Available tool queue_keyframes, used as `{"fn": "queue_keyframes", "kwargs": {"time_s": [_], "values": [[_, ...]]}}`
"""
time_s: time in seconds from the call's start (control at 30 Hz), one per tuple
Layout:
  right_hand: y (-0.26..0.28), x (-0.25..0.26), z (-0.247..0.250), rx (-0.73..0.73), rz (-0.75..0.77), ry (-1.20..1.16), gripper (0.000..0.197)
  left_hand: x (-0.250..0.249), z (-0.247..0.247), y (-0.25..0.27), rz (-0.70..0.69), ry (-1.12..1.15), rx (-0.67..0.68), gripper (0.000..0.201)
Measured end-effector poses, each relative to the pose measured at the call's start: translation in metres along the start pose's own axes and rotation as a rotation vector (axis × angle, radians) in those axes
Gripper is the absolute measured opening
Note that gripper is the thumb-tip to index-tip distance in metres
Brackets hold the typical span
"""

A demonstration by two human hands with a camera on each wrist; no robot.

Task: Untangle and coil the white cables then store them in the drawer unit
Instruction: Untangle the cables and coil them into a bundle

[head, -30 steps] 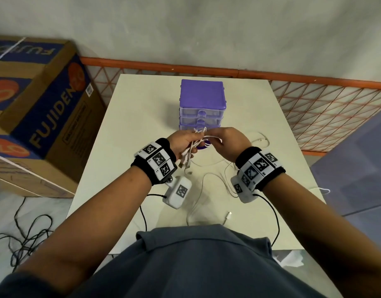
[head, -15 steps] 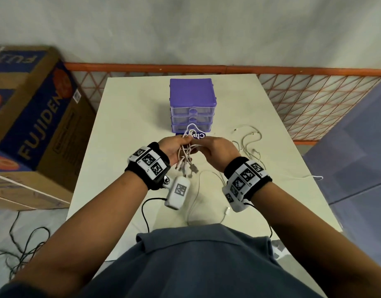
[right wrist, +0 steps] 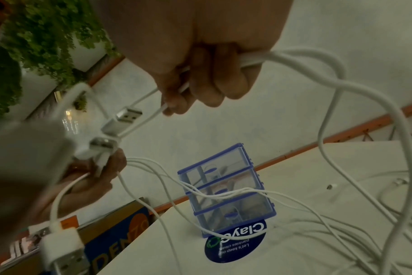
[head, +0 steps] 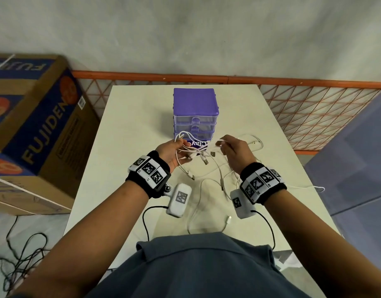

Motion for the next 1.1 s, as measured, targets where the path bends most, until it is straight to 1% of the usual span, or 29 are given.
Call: {"fn": "queue_keyframes", "kwargs": {"time_s": [0.07,0.13,0.17,0.2,0.27,0.33,0.4,0.47,0.53,0.63,0.73,0.8,0.87,0.9,1.0,1.03,1.1], "values": [[0.0,-0.004,0.009,-0.079,-0.01,-0.151,0.019,-0.005,0.012,-0.003,-0.024,0.036,-0.089,0.03],[-0.003,-0.012,0.028,-0.193,-0.042,-0.282,0.02,-0.009,0.034,-0.007,-0.047,0.135,-0.226,0.031],[-0.005,-0.019,0.037,-0.232,-0.067,-0.321,0.024,-0.011,0.044,-0.007,-0.054,0.143,-0.262,0.031],[-0.007,-0.023,0.045,-0.247,-0.097,-0.348,0.03,-0.011,0.051,-0.008,-0.057,0.105,-0.268,0.031],[-0.013,-0.032,0.053,-0.225,-0.134,-0.391,0.035,-0.009,0.053,-0.007,-0.057,-0.04,-0.217,0.031],[-0.018,-0.031,0.051,-0.186,-0.139,-0.37,0.034,-0.008,0.045,-0.005,-0.059,-0.17,-0.143,0.031],[-0.019,-0.026,0.045,-0.142,-0.131,-0.345,0.034,-0.008,0.033,-0.004,-0.058,-0.228,-0.067,0.031],[-0.018,-0.02,0.037,-0.084,-0.114,-0.383,0.036,-0.009,0.019,-0.003,-0.056,-0.255,0.007,0.031],[-0.016,-0.011,0.028,-0.017,-0.102,-0.403,0.035,-0.013,0.007,-0.001,-0.08,-0.306,0.075,0.029],[-0.012,0.002,0.012,0.101,-0.088,-0.397,0.034,-0.018,-0.012,0.002,-0.161,-0.509,0.195,0.02],[-0.01,0.014,0.0,0.174,-0.063,-0.398,0.035,-0.012,-0.025,0.007,-0.16,-0.652,0.289,0.017],[-0.01,0.019,-0.005,0.193,-0.052,-0.373,0.034,-0.006,-0.031,0.009,-0.144,-0.668,0.351,0.019],[-0.011,0.022,-0.008,0.211,-0.046,-0.348,0.033,-0.003,-0.034,0.01,-0.166,-0.684,0.382,0.02],[-0.011,0.024,-0.008,0.218,-0.034,-0.31,0.031,-0.005,-0.034,0.011,-0.187,-0.691,0.376,0.021],[-0.01,0.031,-0.01,0.236,0.031,-0.098,0.021,-0.013,-0.035,0.011,-0.233,-0.688,0.342,0.022],[-0.01,0.033,-0.01,0.236,0.039,-0.06,0.019,-0.013,-0.035,0.01,-0.226,-0.665,0.342,0.022],[-0.011,0.037,-0.011,0.237,0.051,-0.057,0.018,-0.012,-0.036,0.009,-0.188,-0.576,0.353,0.026]]}}
Point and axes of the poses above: each hand's wrist, its own y-axis away from the middle knuckle, its own z-axis out of the back of the hand, x = y × z, the point moved 6 cm from there along -y, towards the middle knuckle, and after that the axes turned 5 degrees about -z, right-handed, at the moved point
